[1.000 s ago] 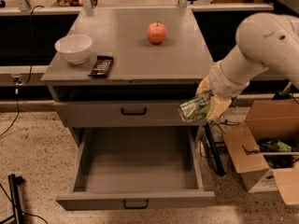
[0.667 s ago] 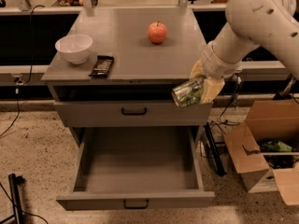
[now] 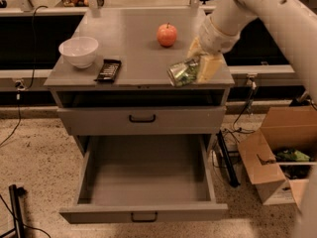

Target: Pick green can from middle drawer and place on counter

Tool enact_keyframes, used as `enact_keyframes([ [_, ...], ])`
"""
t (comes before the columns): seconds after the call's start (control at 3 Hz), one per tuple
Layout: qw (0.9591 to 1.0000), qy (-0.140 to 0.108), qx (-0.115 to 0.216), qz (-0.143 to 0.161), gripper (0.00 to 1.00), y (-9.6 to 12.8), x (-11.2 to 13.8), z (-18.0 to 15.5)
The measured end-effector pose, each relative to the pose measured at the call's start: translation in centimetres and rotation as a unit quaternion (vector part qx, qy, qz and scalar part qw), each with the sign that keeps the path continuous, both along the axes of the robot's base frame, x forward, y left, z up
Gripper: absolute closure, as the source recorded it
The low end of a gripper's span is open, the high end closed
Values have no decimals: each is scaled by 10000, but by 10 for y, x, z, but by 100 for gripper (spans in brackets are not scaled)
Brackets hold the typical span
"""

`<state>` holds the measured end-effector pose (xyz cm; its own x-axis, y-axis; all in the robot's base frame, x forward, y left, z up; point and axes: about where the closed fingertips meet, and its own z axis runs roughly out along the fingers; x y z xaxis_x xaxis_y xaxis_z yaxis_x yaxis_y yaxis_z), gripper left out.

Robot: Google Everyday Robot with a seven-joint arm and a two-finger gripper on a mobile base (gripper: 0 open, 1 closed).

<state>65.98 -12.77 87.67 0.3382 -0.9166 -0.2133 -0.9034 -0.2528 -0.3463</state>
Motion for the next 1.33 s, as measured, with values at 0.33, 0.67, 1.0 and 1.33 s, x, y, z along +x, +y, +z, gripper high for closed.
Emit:
enact_keyframes([
  [0.33,9980,118,627,3,100,23,33,6],
  [0.67,9938,209,1093,-48,100,39,53,5],
  [1.0,9890,306,1408,-322,81,44,68,-6],
  [1.33,9862,485,1380,-776,59,28,71,-8],
])
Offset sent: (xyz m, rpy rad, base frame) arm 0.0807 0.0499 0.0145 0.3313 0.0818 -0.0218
